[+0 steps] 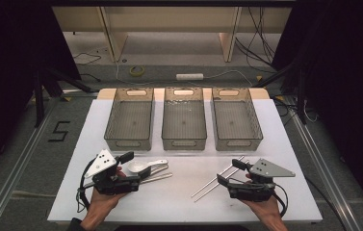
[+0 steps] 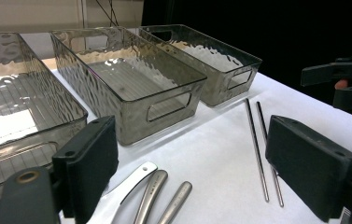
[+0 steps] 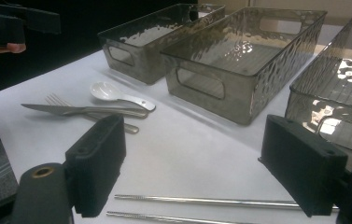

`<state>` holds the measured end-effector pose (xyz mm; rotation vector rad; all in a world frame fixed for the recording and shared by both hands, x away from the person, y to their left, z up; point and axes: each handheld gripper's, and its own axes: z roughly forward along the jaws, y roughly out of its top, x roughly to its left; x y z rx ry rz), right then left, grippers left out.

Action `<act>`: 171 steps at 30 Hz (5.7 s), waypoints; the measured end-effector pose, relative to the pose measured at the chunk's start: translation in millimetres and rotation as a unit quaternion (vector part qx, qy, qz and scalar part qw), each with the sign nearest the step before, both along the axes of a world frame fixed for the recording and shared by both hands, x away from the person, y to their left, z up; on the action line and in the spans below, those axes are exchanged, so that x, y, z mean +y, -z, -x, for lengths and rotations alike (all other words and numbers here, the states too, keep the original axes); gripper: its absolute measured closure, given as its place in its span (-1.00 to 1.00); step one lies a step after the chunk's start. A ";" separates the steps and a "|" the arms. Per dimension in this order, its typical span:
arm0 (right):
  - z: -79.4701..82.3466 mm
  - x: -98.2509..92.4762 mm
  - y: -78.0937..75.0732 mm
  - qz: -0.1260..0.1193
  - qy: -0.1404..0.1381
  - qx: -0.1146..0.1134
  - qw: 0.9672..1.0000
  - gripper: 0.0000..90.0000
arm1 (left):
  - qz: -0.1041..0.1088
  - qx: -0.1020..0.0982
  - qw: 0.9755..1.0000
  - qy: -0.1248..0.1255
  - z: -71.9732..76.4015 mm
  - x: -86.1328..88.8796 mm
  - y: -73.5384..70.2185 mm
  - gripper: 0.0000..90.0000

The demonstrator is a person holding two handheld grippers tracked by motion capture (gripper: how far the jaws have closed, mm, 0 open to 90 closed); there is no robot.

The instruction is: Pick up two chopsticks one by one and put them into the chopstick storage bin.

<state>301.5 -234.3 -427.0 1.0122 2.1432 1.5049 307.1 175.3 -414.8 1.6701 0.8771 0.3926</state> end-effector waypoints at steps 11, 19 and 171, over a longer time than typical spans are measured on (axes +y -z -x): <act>-5.0 -1.3 -1.9 0.020 -0.013 0.007 1.000 -0.48 | -0.001 0.001 1.000 0.001 -0.4 -0.5 0.1 -0.63; -19.5 -5.5 -9.2 0.077 -0.063 0.039 0.994 -0.46 | 0.001 0.001 1.000 0.000 -0.4 -1.1 0.2 -0.63; -46.1 90.0 -10.1 0.474 -0.342 0.040 0.811 0.91 | -0.282 0.114 0.921 0.245 -31.4 -107.1 11.6 -0.04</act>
